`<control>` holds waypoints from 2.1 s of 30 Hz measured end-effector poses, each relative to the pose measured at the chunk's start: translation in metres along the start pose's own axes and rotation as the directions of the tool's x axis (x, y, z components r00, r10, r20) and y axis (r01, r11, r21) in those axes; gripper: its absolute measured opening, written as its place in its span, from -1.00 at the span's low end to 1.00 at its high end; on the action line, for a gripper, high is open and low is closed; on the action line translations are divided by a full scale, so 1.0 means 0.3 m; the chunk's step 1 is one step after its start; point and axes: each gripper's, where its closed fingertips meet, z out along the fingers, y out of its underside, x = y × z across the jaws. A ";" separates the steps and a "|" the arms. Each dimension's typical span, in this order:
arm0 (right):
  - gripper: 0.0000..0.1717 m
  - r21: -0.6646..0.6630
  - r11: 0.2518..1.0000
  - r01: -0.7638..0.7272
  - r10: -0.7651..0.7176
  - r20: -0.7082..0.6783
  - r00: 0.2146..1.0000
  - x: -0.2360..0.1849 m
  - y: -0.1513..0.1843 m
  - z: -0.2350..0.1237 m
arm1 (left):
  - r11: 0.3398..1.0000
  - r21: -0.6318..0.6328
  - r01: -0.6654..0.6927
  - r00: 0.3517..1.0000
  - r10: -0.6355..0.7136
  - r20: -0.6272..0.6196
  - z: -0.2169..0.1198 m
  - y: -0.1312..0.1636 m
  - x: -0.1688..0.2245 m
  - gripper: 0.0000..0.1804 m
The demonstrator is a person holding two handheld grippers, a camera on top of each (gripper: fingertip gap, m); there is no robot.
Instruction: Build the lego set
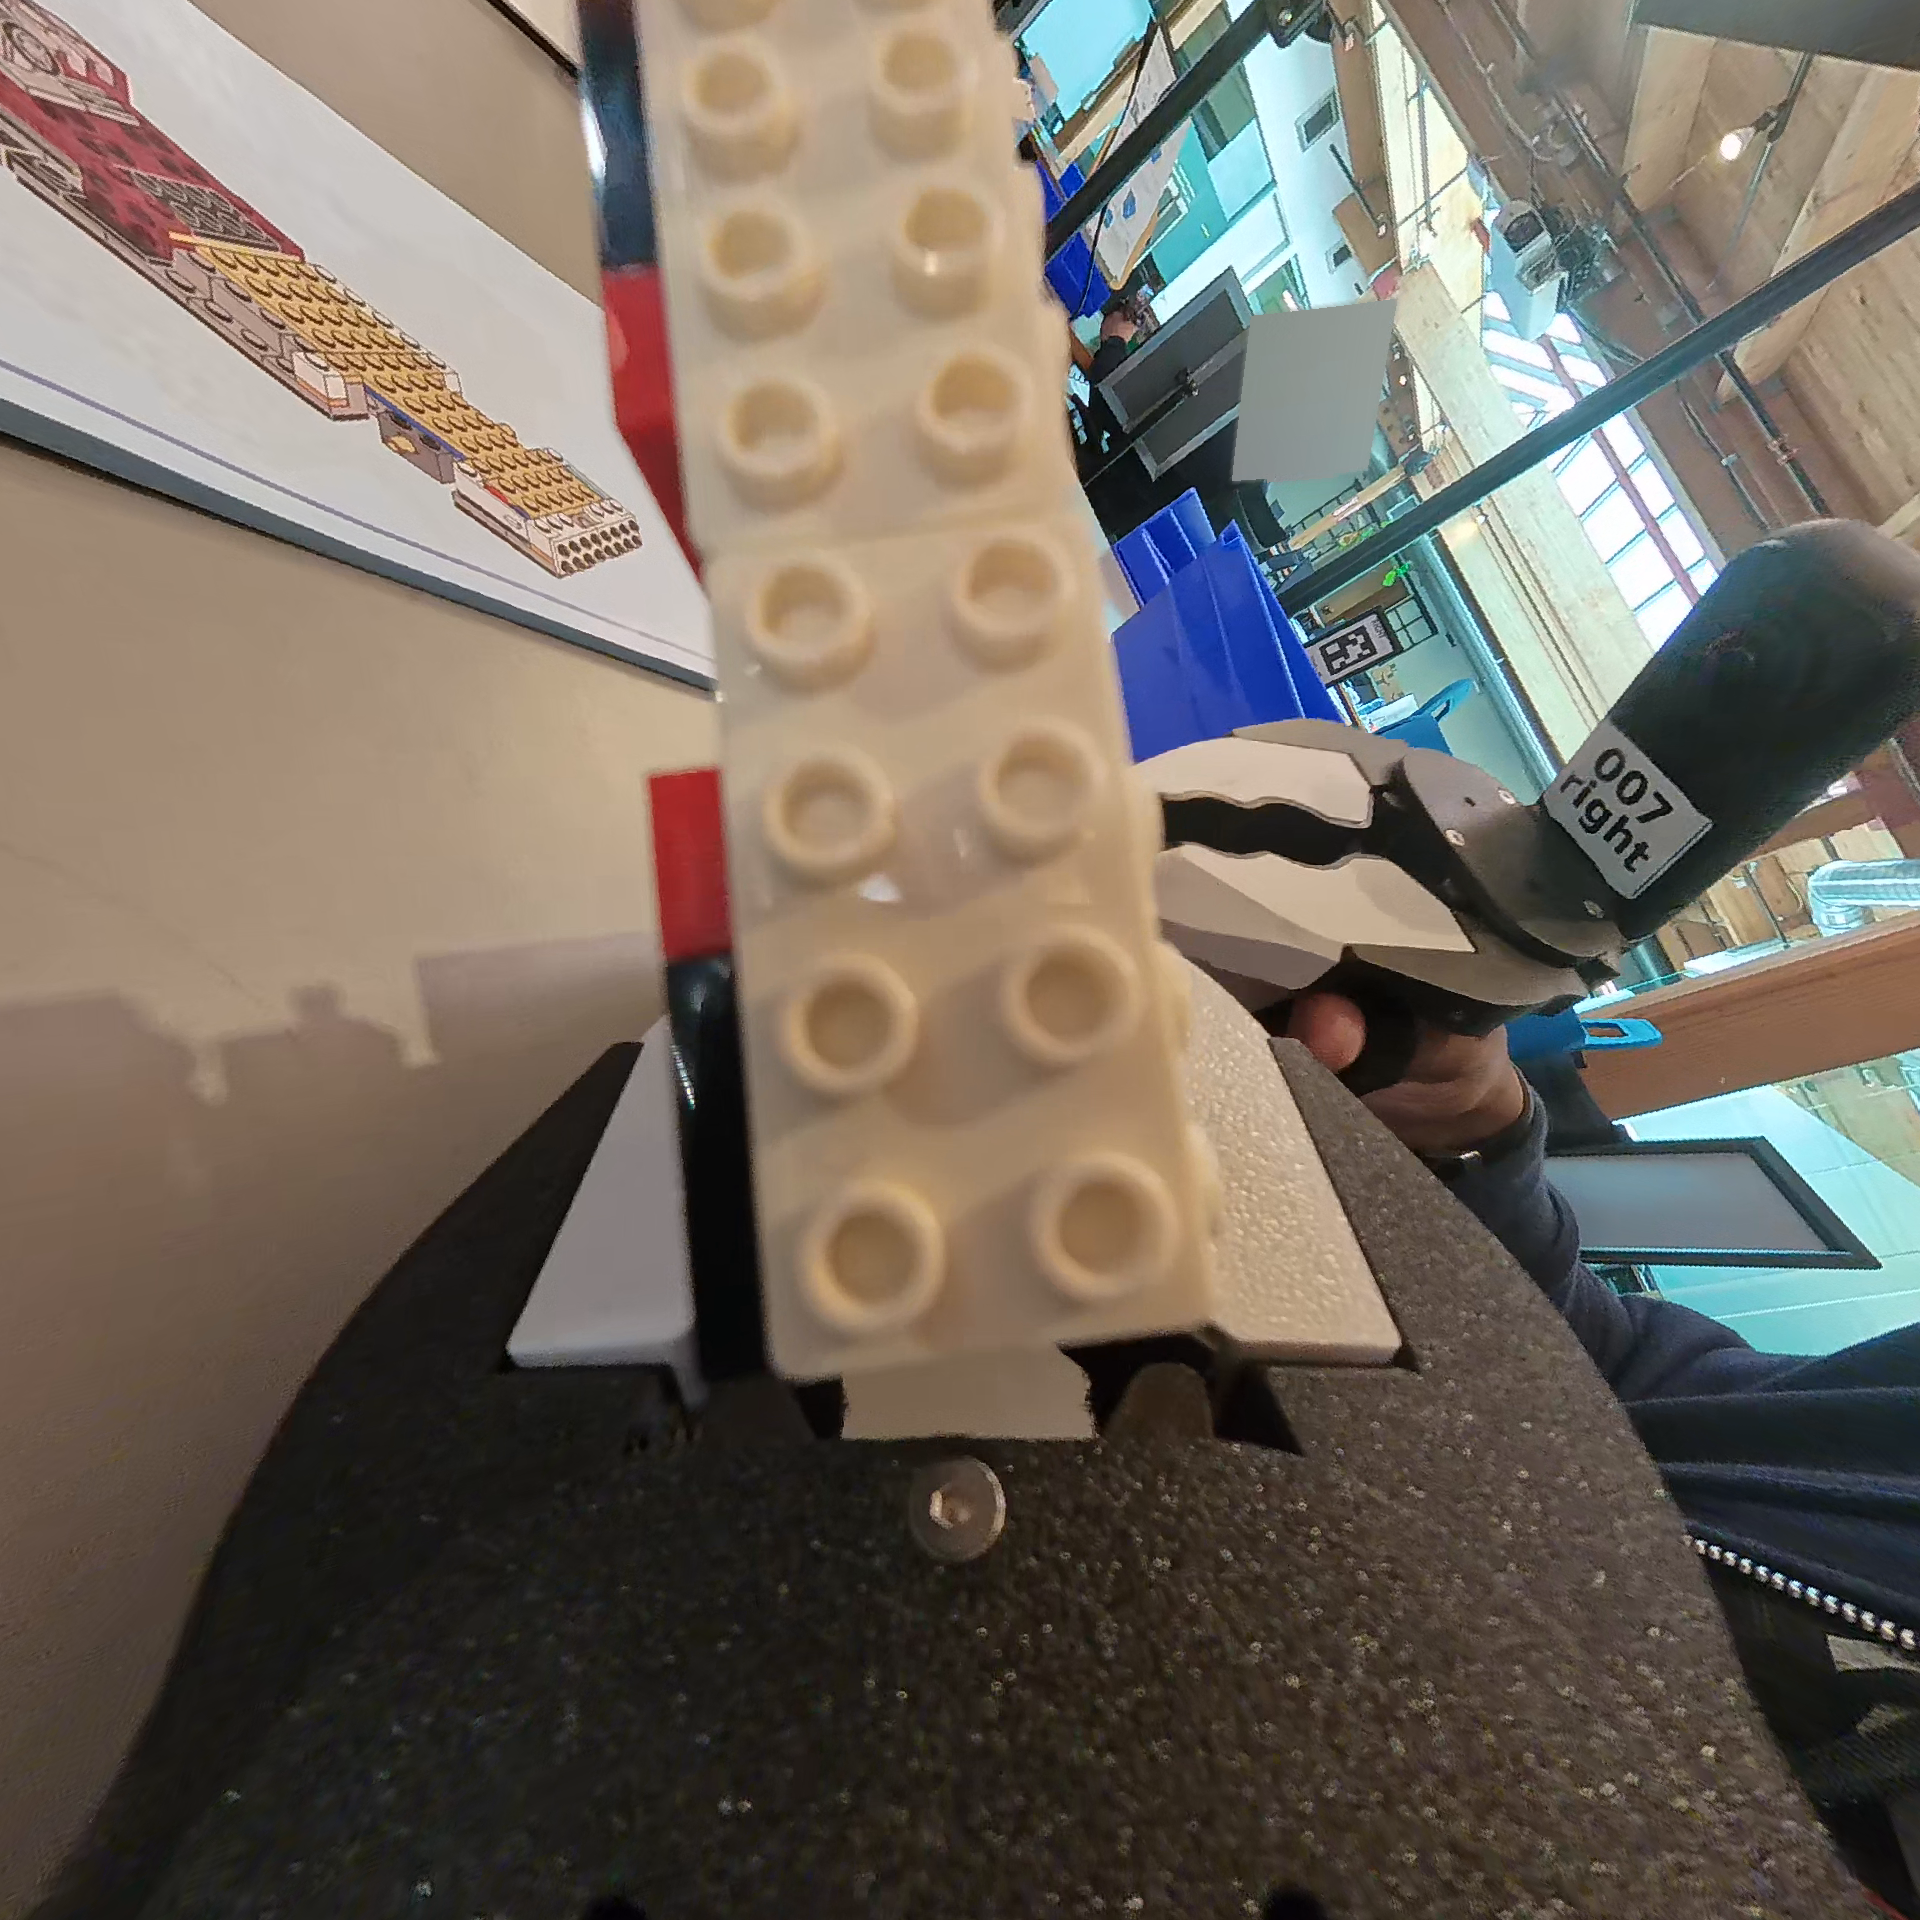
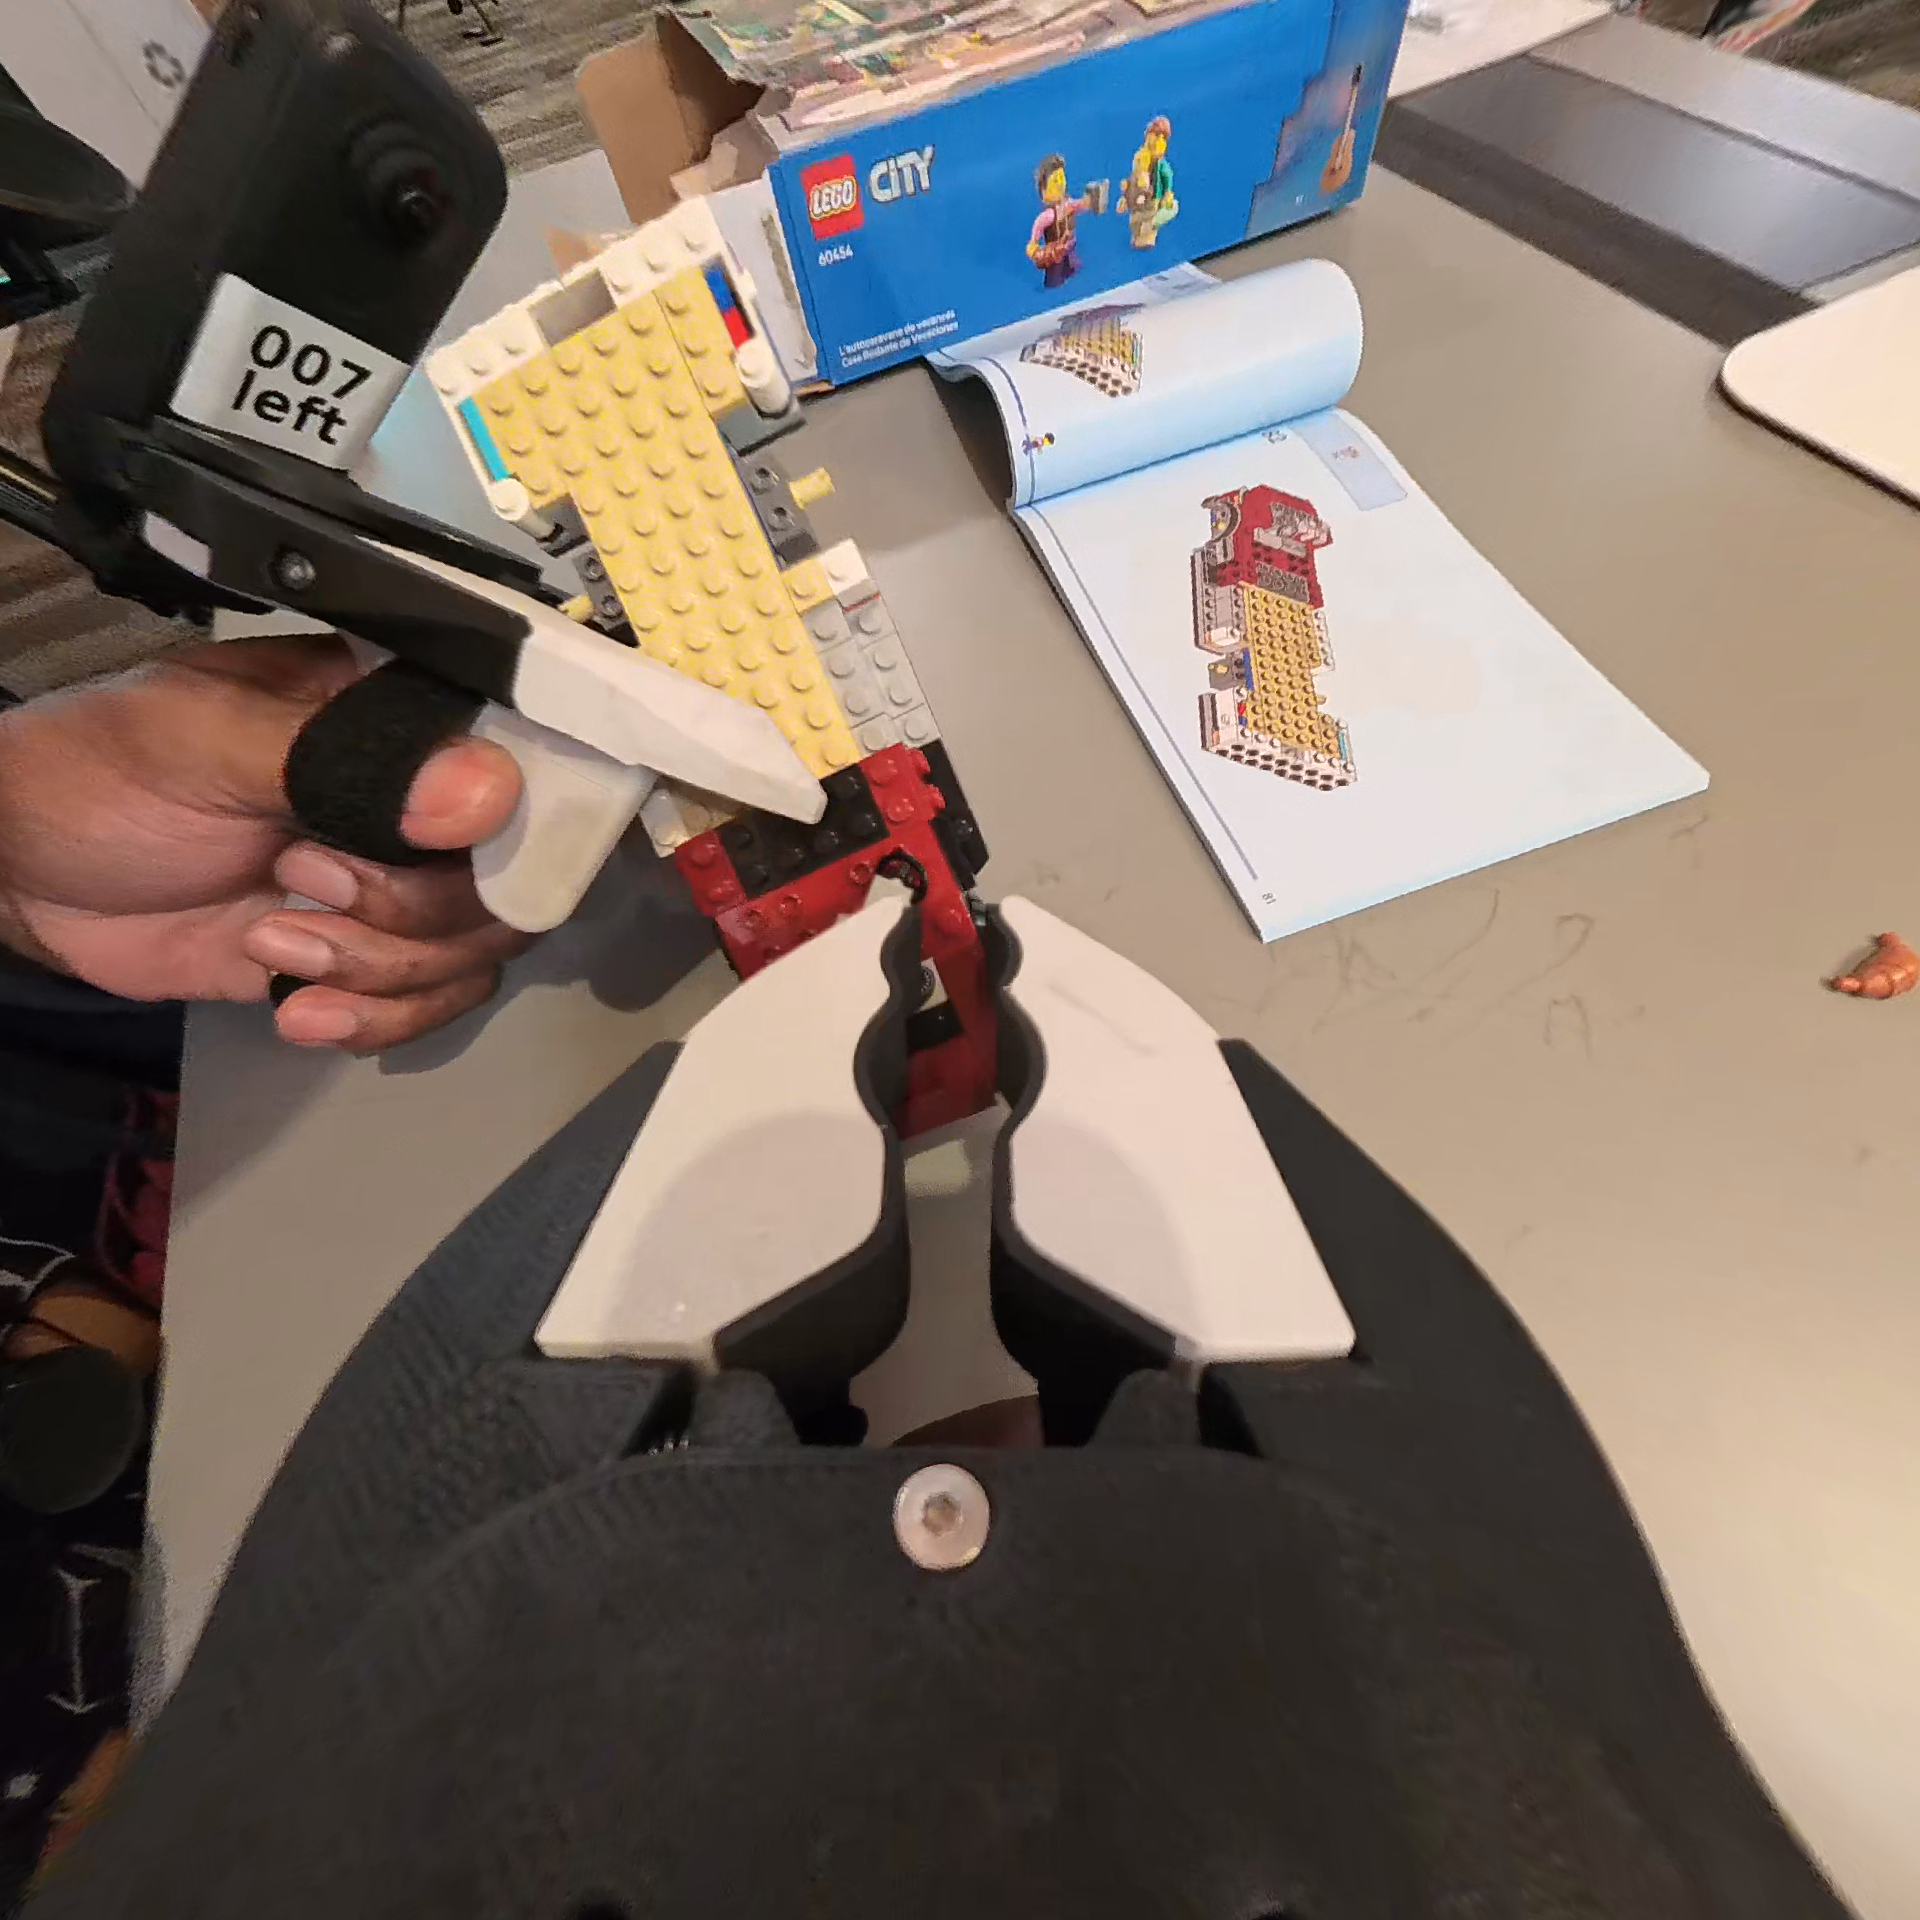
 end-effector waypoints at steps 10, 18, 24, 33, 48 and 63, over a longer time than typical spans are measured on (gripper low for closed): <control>-0.81 -0.110 0.978 0.179 -0.170 0.087 0.982 -0.036 0.007 0.036 | 1.000 0.001 -0.010 1.000 0.010 0.004 0.000 0.001 0.001 -0.69; -0.85 -0.143 0.962 0.232 -0.219 0.102 0.970 -0.023 0.031 0.018 | 1.000 -0.005 -0.011 1.000 0.011 0.005 0.002 0.005 0.001 -0.69; -0.83 -0.100 0.958 0.269 -0.260 0.096 0.961 -0.038 0.012 0.006 | 1.000 -0.005 -0.008 1.000 0.008 0.009 0.003 0.005 -0.002 -0.69; -0.84 -0.172 0.915 0.366 -0.359 0.071 0.931 -0.054 0.025 0.039 | 1.000 -0.007 -0.021 1.000 0.022 0.015 0.004 0.007 0.000 -0.69; -0.89 0.183 0.971 0.154 -0.174 0.095 0.980 -0.079 -0.059 0.006 | 1.000 -0.003 -0.022 1.000 0.022 0.014 0.002 0.005 0.001 -0.69; -0.89 0.141 0.964 0.225 -0.236 0.070 0.969 -0.083 -0.011 0.034 | 1.000 -0.001 -0.026 1.000 0.026 0.015 0.001 0.005 0.002 -0.69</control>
